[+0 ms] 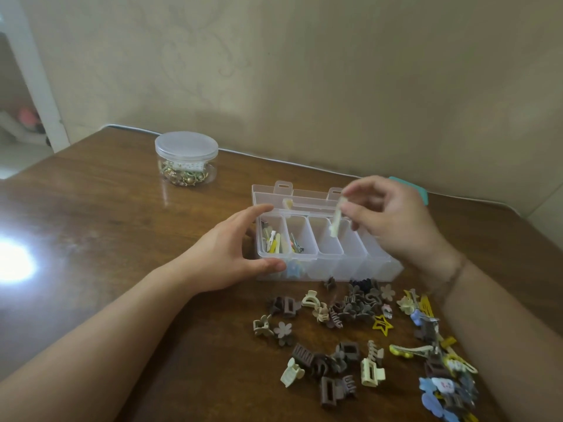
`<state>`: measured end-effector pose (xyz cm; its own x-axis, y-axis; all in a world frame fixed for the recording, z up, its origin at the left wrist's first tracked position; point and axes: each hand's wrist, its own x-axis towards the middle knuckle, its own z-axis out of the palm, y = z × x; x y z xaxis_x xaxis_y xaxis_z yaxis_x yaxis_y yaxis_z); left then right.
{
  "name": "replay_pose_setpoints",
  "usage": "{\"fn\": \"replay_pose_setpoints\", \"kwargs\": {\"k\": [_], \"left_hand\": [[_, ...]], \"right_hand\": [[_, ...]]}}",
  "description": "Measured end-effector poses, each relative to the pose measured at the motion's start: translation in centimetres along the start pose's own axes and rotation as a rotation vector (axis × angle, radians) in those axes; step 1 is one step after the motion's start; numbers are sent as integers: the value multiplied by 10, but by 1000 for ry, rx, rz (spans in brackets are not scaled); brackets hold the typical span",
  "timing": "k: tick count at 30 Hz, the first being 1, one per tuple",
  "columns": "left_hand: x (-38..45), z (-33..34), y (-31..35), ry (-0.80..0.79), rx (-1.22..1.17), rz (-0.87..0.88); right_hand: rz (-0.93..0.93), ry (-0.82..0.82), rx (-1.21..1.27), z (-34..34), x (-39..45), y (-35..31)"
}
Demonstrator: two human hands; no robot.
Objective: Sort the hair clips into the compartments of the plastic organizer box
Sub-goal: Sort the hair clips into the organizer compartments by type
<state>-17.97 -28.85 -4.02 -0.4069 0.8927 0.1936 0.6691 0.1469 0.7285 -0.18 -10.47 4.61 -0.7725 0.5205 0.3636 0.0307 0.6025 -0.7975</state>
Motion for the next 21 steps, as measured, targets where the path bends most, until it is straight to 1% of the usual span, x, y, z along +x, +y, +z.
{"fn": "replay_pose_setpoints", "kwargs": {"k": [2,5,6,9,11,13,16,19,21], "left_hand": [[0,0,0,-1,0,-1],[0,-1,0,-4,-14,1],[0,-1,0,-3,-18,0],[1,0,0,-2,-13,-6],[1,0,-1,2,2,-8],[1,1,-2,1,9,-5],[1,1,-1,0,5,-4],[1,1,0,1,3,2],[1,1,0,0,3,1]], "right_hand": [[23,-24,-14,22,12,0],[34,-196,-284,42,16,6],[19,-215,-359,45,14,8],[-81,-113,-419,32,4,5],[-146,-104,-434,12,-7,-1],[-191,-191,-481,-10,-24,-6],[-115,-387,-649,-34,-55,-1],[-67,-464,-859,-47,-81,18],[-51,-482,-930,-48,-92,29]]}}
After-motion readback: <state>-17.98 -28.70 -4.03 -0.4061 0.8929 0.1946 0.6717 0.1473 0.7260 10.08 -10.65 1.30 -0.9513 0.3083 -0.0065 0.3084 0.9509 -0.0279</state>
